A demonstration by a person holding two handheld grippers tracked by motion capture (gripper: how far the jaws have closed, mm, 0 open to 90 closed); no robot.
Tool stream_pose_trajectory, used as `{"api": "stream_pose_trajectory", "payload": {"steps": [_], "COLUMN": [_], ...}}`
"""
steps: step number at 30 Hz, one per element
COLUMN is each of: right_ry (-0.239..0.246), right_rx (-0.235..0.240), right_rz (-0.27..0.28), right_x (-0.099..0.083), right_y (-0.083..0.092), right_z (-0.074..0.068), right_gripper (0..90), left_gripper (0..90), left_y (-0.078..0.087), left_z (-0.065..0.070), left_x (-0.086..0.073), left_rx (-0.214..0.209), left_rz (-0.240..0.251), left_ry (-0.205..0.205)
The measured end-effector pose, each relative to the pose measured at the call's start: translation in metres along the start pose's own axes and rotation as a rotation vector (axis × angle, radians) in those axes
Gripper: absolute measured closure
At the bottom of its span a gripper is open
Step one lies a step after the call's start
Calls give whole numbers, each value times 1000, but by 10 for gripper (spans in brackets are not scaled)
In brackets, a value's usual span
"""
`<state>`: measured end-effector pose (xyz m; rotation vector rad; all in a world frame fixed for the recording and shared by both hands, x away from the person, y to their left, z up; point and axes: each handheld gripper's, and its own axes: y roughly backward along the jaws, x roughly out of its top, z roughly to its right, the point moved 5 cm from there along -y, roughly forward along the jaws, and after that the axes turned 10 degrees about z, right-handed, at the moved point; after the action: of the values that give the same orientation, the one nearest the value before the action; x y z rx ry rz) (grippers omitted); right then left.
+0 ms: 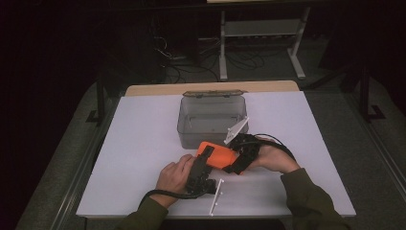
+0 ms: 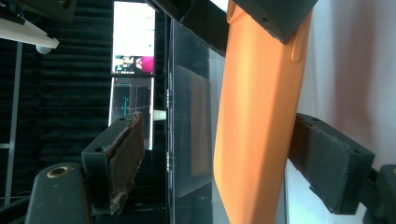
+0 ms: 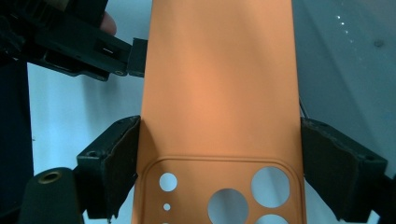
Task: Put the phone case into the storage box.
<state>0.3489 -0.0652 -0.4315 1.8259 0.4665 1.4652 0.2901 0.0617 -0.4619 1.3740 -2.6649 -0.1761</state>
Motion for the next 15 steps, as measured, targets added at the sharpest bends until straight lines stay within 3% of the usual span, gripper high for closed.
{"api": "stream_pose_trajectory", "payload": {"steps": [4, 15], "right_ry": [7, 3], "right_rx": [0, 2], "right_rz": [1, -1], "right_x": [0, 0], "right_y": [0, -1], "right_z": [0, 0], "right_gripper": [153, 154], "left_gripper": [233, 347], "left_y": [-2, 0], "left_z": [2, 3], "left_x": [0, 1], "left_rx": [7, 0], "left_rz": [11, 1], "left_ry": [21, 6]}}
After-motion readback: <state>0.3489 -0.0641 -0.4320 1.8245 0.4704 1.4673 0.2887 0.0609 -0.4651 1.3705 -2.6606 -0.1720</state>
